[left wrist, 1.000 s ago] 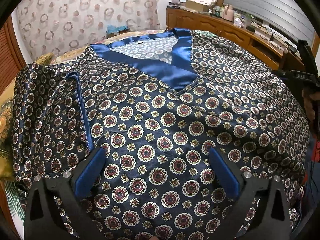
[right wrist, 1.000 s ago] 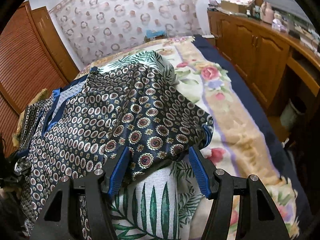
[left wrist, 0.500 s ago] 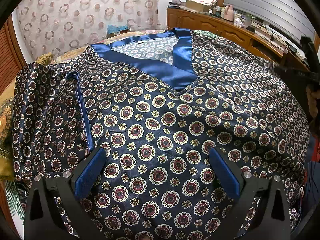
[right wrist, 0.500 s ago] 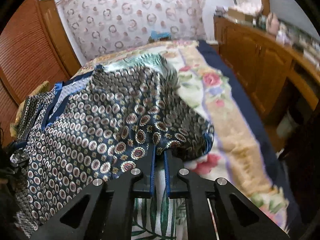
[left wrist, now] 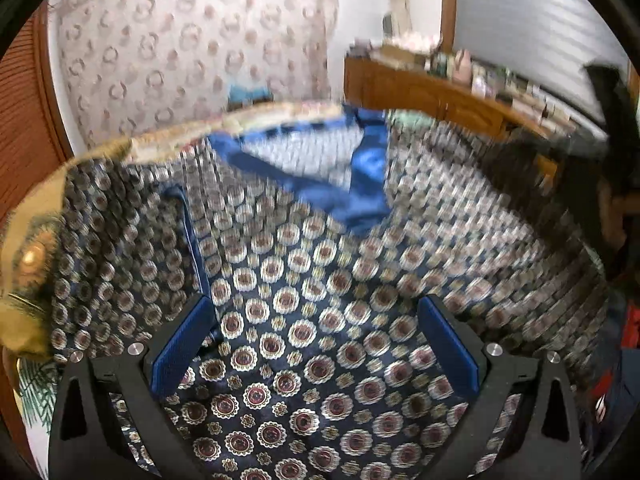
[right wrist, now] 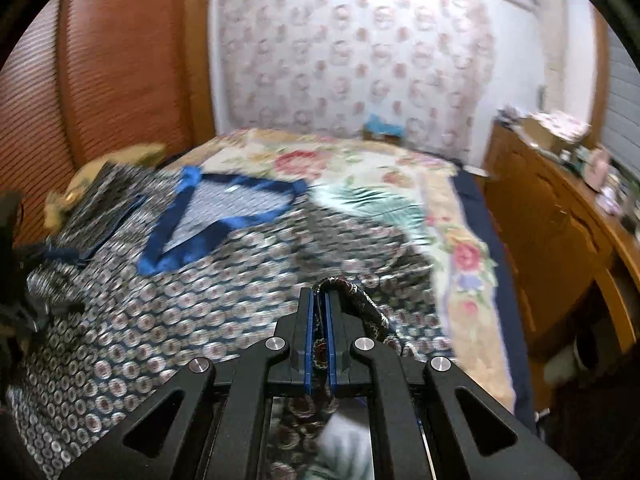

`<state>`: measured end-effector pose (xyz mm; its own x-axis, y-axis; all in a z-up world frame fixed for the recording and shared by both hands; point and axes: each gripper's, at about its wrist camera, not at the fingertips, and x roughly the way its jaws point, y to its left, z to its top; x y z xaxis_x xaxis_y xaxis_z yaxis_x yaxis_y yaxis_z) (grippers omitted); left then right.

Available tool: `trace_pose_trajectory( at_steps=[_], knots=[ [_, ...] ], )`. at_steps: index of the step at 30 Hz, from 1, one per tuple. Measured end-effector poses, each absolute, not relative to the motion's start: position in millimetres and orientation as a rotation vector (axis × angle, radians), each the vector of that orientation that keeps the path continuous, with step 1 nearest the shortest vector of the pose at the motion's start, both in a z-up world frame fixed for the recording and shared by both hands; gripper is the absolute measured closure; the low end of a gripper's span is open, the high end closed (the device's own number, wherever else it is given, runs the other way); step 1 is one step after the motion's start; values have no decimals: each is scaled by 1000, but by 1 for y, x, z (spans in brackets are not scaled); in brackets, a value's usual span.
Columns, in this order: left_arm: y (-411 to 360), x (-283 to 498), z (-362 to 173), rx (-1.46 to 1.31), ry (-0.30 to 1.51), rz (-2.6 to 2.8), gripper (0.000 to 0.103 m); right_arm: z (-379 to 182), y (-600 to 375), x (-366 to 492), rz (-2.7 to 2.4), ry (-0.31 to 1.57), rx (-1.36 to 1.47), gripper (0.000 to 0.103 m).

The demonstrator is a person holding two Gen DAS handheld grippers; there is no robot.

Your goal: Fold small clothes

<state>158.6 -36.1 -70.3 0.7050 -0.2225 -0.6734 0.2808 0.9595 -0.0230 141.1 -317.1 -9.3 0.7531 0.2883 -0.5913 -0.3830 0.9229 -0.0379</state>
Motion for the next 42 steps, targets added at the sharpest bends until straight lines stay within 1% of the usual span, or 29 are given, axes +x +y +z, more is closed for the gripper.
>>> trace_pose_trajectory(
  at_steps=[1, 2, 4, 6, 8, 9, 10, 14, 16, 25, 28, 30, 31, 32, 33, 34, 37, 40, 42],
  knots=[
    [-37, 155, -65, 77, 722, -290, 0, -15, -310, 141, 396, 638, -172, 98],
    [-37, 150, -59, 73, 707, -302, 0, -21, -307, 140, 418, 654, -180, 96],
    [-39, 140, -49, 64, 677, -325, 0, -29, -308, 143, 412, 682, -182, 76],
    [-40, 131, -41, 47, 656, -348, 0, -33, -316, 140, 396, 689, -170, 67],
    [-41, 125, -34, 23, 638, -363, 0, -31, -332, 130, 397, 677, -136, 62],
    [-41, 123, -32, 13, 632, -367, 0, -27, -338, 122, 393, 668, -125, 57],
    [-42, 121, -29, 4, 626, -373, 0, -24, -345, 117, 386, 656, -115, 55],
    [-54, 115, -26, 10, 614, -394, 0, -11, -374, 92, 341, 600, -71, 52],
    [-60, 112, -26, 27, 615, -400, 0, -12, -383, 90, 291, 592, -52, 47],
    [-74, 107, -32, 48, 633, -414, 0, -66, -408, 135, 142, 767, 93, 47],
    [-73, 108, -34, 45, 642, -411, 0, -73, -411, 150, 143, 809, 134, 47],
    [-72, 109, -36, 41, 643, -410, 0, -73, -413, 159, 134, 825, 144, 48],
    [-71, 109, -36, 40, 643, -408, 0, -72, -413, 161, 140, 823, 144, 61],
    [-70, 109, -37, 39, 644, -406, 0, -70, -412, 161, 153, 821, 138, 71],
    [-69, 109, -37, 38, 644, -404, 0, -66, -412, 163, 164, 820, 125, 87],
    [-67, 109, -37, 35, 644, -401, 0, -63, -409, 162, 167, 811, 99, 95],
    [-62, 109, -37, 25, 639, -392, 0, -47, -399, 157, 184, 773, 40, 99],
    [-58, 109, -36, 12, 635, -381, 0, -33, -387, 154, 211, 725, 4, 99],
    [-54, 109, -35, 4, 631, -376, 0, -15, -374, 153, 240, 681, -24, 100]
  ],
)
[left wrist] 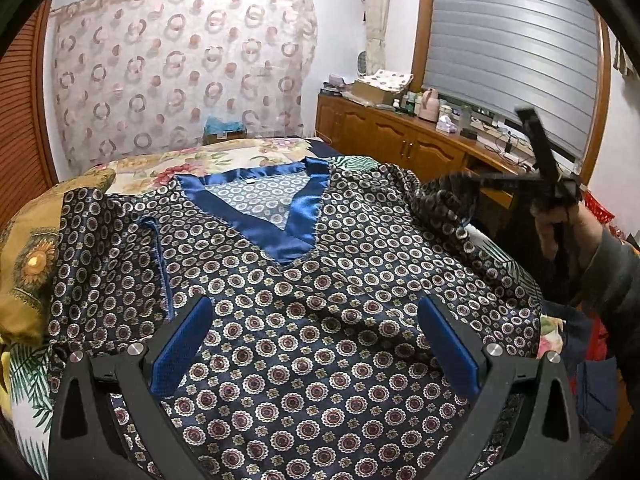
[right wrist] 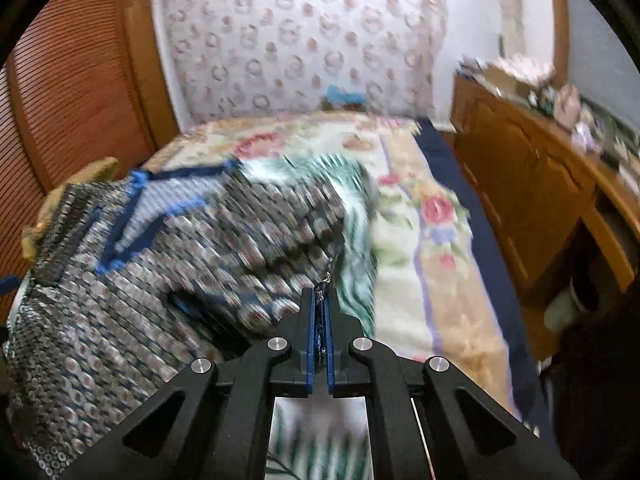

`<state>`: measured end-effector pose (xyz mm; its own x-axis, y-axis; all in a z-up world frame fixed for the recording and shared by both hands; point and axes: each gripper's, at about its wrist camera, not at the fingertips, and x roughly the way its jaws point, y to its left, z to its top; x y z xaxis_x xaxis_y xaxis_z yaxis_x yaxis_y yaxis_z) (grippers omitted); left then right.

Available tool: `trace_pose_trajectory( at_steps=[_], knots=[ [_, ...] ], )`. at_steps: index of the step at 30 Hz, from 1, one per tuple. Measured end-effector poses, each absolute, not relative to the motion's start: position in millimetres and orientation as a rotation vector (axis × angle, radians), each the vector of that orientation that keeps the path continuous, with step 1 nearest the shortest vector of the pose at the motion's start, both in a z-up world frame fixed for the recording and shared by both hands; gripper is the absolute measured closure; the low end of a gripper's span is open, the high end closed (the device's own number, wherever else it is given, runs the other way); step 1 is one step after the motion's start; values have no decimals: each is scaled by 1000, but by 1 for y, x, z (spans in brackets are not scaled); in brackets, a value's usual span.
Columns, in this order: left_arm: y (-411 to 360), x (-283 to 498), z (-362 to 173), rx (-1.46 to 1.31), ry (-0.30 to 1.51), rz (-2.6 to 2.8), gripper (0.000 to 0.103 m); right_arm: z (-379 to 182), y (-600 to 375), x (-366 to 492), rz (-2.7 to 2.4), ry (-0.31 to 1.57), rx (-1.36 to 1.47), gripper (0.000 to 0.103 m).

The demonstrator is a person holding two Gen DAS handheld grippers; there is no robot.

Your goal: Fold small clothes

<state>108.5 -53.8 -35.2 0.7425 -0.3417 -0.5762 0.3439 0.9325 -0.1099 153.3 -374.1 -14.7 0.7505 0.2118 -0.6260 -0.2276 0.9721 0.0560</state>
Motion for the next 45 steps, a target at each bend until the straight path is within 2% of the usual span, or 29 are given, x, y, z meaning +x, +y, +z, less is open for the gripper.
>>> trace_pose_trajectory(
  at_steps=[8, 16, 17, 19, 21, 33, 45],
  knots=[
    [-44, 106, -36, -3, 628, -359, 0, 43, -293, 169, 386, 576, -129, 100],
    [-32, 106, -39, -13, 636, -341, 0, 43, -221, 212, 493, 593, -180, 99],
    [-30, 106, -40, -16, 638, -338, 0, 41, -218, 216, 508, 599, -187, 95],
    [-27, 106, -42, -20, 641, -334, 0, 37, -224, 221, 487, 603, -200, 66],
    [-24, 106, -43, -23, 644, -331, 0, 34, -232, 224, 489, 605, -170, 61],
    [-25, 109, -47, -30, 653, -328, 0, -21, -269, 210, 398, 752, -217, 61],
    [-29, 109, -54, -22, 675, -333, 0, -56, -293, 259, 309, 785, -92, 61]
  ],
)
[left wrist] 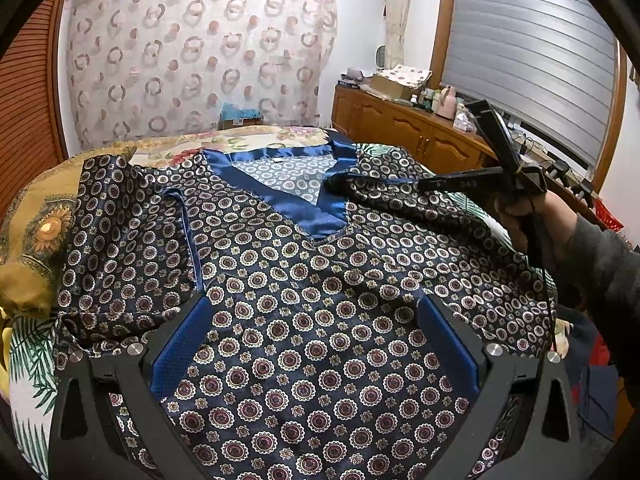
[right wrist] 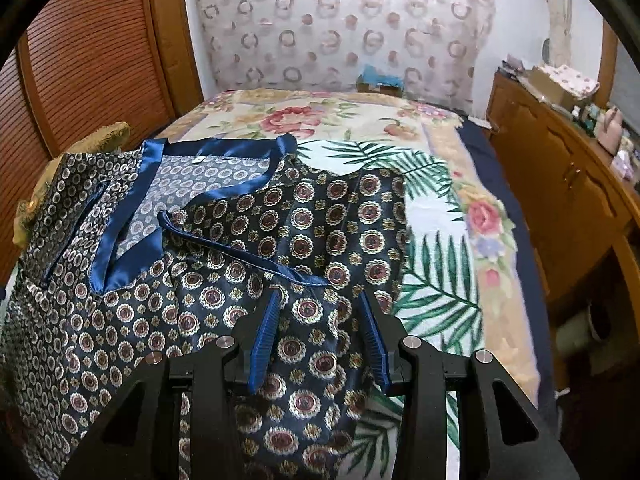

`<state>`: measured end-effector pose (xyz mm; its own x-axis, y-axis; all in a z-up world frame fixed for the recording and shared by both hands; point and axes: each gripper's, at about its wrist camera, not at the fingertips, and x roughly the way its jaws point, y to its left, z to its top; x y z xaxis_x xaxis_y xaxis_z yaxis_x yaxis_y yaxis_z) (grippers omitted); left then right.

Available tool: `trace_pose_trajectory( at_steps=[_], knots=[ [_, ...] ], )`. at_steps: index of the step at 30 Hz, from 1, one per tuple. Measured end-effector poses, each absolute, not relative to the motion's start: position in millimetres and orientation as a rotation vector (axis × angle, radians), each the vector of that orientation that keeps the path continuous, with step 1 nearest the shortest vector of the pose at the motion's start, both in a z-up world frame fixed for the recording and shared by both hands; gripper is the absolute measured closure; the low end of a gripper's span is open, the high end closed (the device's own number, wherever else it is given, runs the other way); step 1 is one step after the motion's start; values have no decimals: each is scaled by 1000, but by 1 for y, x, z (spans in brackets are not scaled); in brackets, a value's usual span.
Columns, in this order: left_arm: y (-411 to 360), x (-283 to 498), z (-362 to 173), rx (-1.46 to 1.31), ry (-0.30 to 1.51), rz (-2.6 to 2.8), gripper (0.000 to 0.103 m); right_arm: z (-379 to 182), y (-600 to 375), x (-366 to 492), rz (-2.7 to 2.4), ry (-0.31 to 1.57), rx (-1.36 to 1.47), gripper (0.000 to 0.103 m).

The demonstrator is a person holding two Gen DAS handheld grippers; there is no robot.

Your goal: Fold small clothes

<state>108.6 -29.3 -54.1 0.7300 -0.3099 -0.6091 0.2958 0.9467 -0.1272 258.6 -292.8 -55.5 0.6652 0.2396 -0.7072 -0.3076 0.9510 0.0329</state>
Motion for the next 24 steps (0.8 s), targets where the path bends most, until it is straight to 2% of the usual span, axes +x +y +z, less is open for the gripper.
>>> trace_pose_trajectory(
  at_steps=[2, 4, 5, 7, 9, 18, 24],
  knots=[
    [-30, 108, -55, -18, 678, -333, 0, -58, -293, 261, 320, 791, -96, 61],
    [-31, 108, -56, -16, 679, -332, 0, -63, -289, 261, 326, 800, -111, 78],
    [-30, 108, -56, -17, 680, -331, 0, -66, -285, 261, 325, 811, -130, 80],
    [-28, 108, -57, -23, 681, -328, 0, -69, -283, 259, 329, 813, -153, 95],
    [-26, 108, -57, -28, 680, -327, 0, -66, -279, 252, 348, 795, -171, 99],
    [-21, 105, -54, -38, 669, -319, 0, -19, -255, 197, 474, 675, -185, 100],
    [-14, 104, -51, -47, 662, -311, 0, -15, -240, 164, 564, 703, -187, 100]
  ],
)
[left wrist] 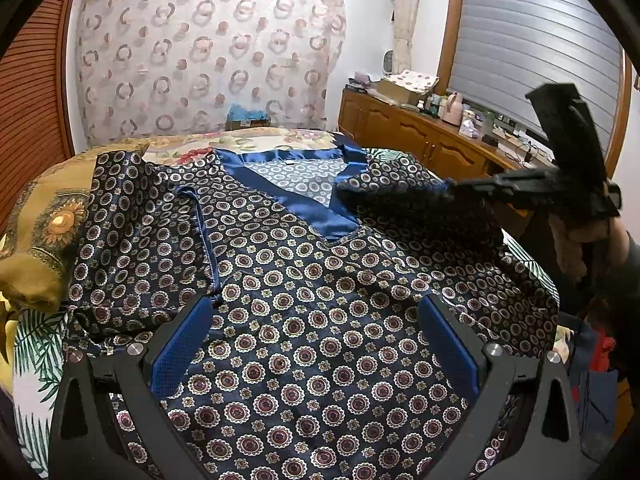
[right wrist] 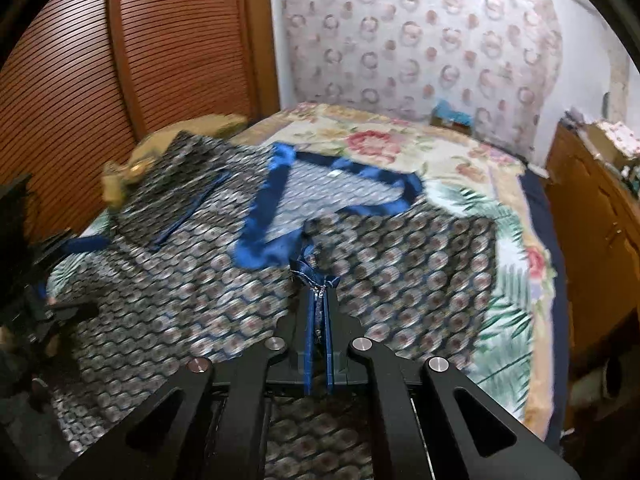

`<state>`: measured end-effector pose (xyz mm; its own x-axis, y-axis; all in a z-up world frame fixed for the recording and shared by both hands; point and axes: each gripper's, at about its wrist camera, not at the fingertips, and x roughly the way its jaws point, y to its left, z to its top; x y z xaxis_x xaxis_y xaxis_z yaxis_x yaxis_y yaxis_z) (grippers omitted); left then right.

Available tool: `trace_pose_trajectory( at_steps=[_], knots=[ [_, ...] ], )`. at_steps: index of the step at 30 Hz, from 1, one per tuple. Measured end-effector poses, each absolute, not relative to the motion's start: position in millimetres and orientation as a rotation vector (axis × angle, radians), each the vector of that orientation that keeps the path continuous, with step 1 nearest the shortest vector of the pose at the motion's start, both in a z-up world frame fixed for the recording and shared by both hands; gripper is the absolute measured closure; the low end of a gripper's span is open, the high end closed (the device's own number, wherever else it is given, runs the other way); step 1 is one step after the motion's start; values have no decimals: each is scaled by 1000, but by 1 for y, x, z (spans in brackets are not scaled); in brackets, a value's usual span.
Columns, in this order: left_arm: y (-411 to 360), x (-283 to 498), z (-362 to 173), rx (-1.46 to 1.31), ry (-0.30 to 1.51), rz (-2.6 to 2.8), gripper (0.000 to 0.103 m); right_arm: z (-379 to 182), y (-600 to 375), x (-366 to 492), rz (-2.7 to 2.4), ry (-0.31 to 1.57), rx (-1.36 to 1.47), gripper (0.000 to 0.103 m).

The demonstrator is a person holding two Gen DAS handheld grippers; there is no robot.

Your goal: Fold small clothes

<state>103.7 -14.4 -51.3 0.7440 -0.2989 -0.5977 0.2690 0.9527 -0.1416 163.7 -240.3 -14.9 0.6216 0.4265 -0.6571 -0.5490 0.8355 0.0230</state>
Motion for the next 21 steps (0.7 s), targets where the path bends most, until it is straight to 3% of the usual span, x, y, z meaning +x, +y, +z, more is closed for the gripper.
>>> trace_pose_trajectory(
  at_steps=[5, 7, 11, 16, 21],
  knots=[
    [-12, 105, -51, -54, 664, -305, 0, -19, -234, 153, 627, 735, -169, 98],
    [-12, 105, -51, -54, 664, -305, 0, -19, -231, 150, 622, 729, -188, 82],
    [-11, 106, -51, -47, 662, -298, 0, -19, -232, 154, 599, 720, -191, 77],
    [1, 111, -47, -40, 652, -267, 0, -22, -243, 162, 535, 712, -190, 55],
    [24, 124, -42, -22, 642, -214, 0, -32, -248, 178, 466, 720, -202, 54]
  ],
)
